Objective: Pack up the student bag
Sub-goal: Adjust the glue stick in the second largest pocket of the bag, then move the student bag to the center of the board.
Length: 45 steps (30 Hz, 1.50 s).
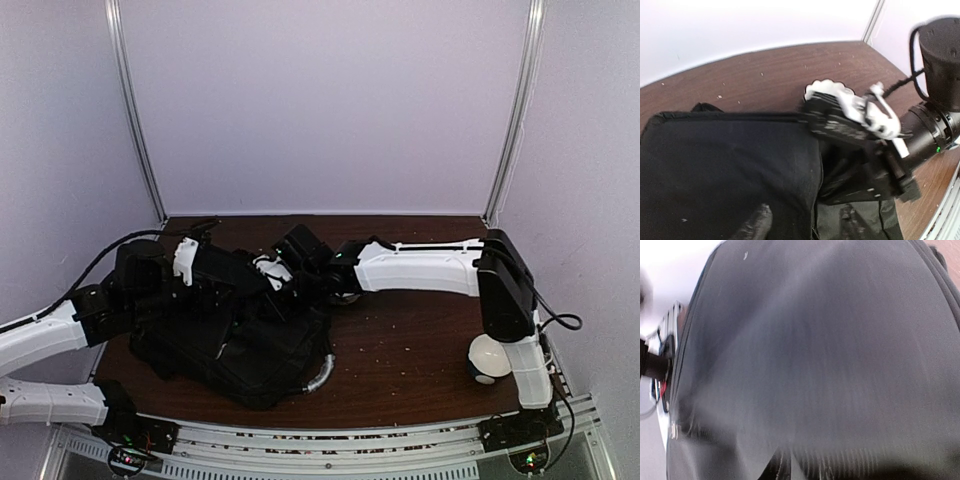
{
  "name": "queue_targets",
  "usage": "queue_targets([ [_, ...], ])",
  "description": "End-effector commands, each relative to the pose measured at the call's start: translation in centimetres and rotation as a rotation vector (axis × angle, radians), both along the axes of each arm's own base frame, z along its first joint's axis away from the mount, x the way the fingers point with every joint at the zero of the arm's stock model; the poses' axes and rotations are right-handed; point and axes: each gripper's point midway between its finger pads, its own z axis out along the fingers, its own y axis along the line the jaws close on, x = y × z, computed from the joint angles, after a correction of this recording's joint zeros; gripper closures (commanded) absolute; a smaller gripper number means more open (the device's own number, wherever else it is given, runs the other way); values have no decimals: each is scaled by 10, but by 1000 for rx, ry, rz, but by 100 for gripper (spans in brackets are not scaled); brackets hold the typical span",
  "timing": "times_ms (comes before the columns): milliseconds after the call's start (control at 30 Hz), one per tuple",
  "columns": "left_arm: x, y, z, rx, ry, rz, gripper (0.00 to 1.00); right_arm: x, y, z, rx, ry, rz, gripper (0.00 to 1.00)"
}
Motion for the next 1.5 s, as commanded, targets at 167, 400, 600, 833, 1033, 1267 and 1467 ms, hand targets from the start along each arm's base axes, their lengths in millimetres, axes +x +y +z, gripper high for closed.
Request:
queue_targets([
  [167, -2, 49, 25, -22, 23, 254, 42, -7, -92, 47, -15, -92, 96, 75],
  [400, -36, 120, -23, 114, 311, 604, 44, 44, -110, 53, -54, -127, 66, 68],
  [600, -67, 149, -19, 22, 364, 697, 8, 45, -106, 9, -128, 29, 134, 62],
  [833, -71, 147, -55, -21, 444, 710, 5, 21, -110, -16, -133, 158, 189, 63],
  [1033, -57, 139, -76, -73, 461, 711, 9, 9, -117, -26, -145, 208, 197, 80],
  [1267, -26, 121, -75, -111, 379, 642, 10, -3, -121, -37, -161, 248, 200, 86],
  [1467, 9, 112, -72, -87, 338, 602, 12, -3, -123, -31, -161, 236, 193, 86],
])
